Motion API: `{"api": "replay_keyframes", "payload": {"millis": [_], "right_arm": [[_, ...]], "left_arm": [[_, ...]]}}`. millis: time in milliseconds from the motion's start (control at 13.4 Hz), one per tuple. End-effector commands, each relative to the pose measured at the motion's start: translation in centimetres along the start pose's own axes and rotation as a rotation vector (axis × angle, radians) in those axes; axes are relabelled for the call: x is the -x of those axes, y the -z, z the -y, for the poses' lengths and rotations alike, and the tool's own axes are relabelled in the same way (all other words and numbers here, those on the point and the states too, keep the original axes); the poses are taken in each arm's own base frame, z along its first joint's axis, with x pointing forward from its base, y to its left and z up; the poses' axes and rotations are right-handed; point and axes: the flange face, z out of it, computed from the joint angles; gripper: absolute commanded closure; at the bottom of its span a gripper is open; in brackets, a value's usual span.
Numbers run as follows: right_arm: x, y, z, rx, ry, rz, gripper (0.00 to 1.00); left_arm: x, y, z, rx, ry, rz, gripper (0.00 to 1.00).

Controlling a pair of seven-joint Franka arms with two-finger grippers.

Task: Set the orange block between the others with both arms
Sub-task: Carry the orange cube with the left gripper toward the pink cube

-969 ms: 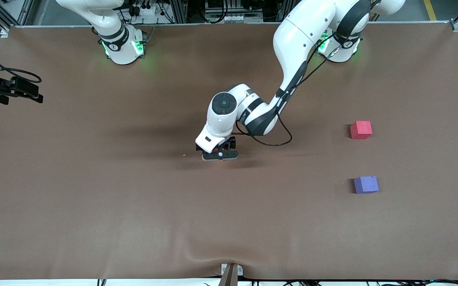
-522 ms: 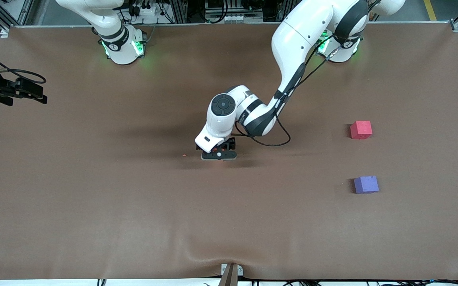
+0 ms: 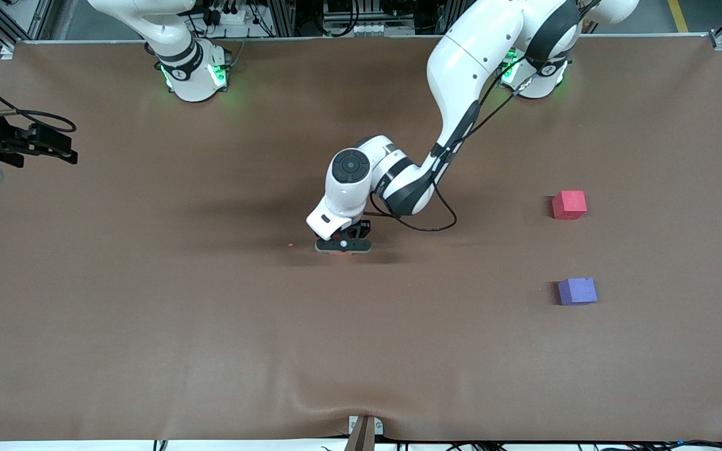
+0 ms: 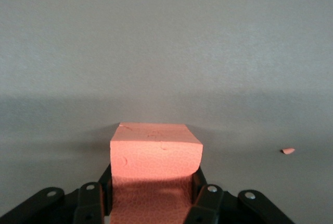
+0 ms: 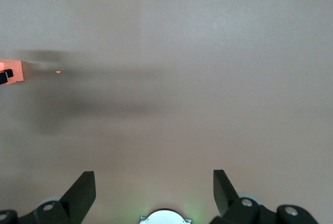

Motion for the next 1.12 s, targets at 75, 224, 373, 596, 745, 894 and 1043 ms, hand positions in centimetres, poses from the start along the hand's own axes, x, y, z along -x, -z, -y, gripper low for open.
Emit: {"api": "replay_keyframes", "payload": {"millis": [75,224,373,596,745,894,1043], "right_arm": [[0.0,0.0,-0.1,-0.002,-0.006,0.003,0.0],[0.0,-0.1,0.0,-0.002,-0.004,0.004,0.0],[0.0,-0.3,-0.1,-0.002,-0.006,0.009,0.0],[0.0,-0.2,-0.1,-0.002,-0.006,0.007,0.0],[0.0,-0.2,-0.1,-0.004,-0.006,0.004,0.0],[0.0,-0.2,0.0,-0.004,-0.004,0.006,0.0],[0.0,-0.2,0.2,-0.003,-0.001,0.009,0.0]], "left_arm": [[-3.6,7.6,3.4,-0.118,0.033,-0.004,1.0],[-6.6,12.9,6.7,-0.137,0.085,0.002,1.0],[-9.3,17.4,11.2,-0.137,0.098,0.0,1.0],[-11.9,22.4,20.3,-0.139,0.1,0.008,1.0],[-12.5,23.6,26.3,-0.157,0.104,0.03,1.0],[-13.1,24.1,32.9,-0.16,0.075,0.065,1.0],[-12.9,24.1,38.2,-0.145,0.058,0.106,1.0]]}}
